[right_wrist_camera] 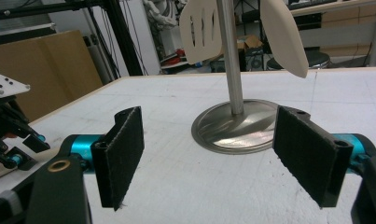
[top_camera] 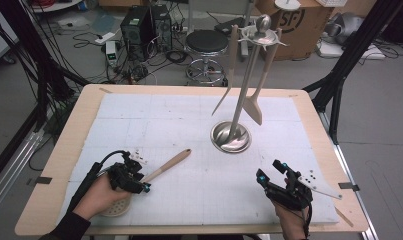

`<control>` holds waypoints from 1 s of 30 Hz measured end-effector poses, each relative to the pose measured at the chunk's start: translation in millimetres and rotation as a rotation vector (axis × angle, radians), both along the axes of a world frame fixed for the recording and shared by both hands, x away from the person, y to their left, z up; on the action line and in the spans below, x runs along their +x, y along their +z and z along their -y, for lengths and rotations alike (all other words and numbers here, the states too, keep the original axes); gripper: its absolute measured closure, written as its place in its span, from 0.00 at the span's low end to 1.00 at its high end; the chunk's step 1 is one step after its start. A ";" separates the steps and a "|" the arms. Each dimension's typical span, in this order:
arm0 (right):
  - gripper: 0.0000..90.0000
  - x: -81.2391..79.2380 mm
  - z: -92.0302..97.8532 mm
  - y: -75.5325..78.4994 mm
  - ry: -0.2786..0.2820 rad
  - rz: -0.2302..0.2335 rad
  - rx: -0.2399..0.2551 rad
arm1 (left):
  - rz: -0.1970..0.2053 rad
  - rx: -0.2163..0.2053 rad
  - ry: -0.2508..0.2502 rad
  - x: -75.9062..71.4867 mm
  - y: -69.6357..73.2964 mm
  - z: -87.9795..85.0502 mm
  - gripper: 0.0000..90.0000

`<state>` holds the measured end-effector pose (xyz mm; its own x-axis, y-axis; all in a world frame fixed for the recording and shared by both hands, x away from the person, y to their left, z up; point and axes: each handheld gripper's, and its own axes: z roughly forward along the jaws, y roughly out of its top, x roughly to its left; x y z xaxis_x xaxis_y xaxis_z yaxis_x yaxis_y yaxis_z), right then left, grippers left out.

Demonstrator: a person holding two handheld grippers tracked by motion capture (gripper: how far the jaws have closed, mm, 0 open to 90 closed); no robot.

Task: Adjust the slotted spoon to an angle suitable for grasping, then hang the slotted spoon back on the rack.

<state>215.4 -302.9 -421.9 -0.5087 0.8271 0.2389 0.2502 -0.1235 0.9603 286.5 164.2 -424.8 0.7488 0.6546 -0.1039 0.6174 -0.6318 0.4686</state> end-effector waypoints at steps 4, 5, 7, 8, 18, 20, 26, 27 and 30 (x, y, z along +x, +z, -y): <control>0.27 -0.1 -0.1 0.1 -0.001 0.006 -0.003 | -0.001 0.012 -0.005 0.1 0.3 0.8 0.59; 0.27 -0.2 0.0 0.2 -0.002 0.007 -0.004 | 0.000 0.012 -0.005 0.0 0.1 1.5 0.59; 0.27 -0.5 0.2 0.4 -0.003 0.009 -0.005 | 0.004 0.022 -0.006 -0.9 0.1 2.8 0.59; 0.27 -1.1 0.1 0.6 -0.001 0.003 -0.001 | 0.005 0.023 -0.007 -1.0 0.0 3.3 0.59; 0.27 -4.6 3.8 0.8 -0.011 0.009 -0.003 | 0.029 0.052 -0.005 -3.7 -0.7 6.8 0.58; 0.27 -4.9 3.9 1.0 -0.015 0.008 0.000 | 0.028 0.056 -0.004 -3.5 -0.7 6.9 0.58; 0.27 -4.9 3.5 0.7 -0.011 0.012 -0.004 | 0.065 0.077 0.013 -6.2 -0.9 9.6 0.69; 0.27 -5.5 3.0 1.0 -0.011 0.007 0.000 | 0.066 0.080 0.010 -6.6 -0.7 10.7 0.73; 0.27 -5.6 2.1 1.8 -0.012 0.008 -0.002 | 0.083 0.112 -0.002 -8.0 -0.2 17.0 0.82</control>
<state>209.8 -305.1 -420.2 -0.5008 0.8335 0.2334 0.2410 -0.1248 0.9625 278.5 147.2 -424.9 0.7528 0.6575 0.0318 0.5787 -0.6840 0.4441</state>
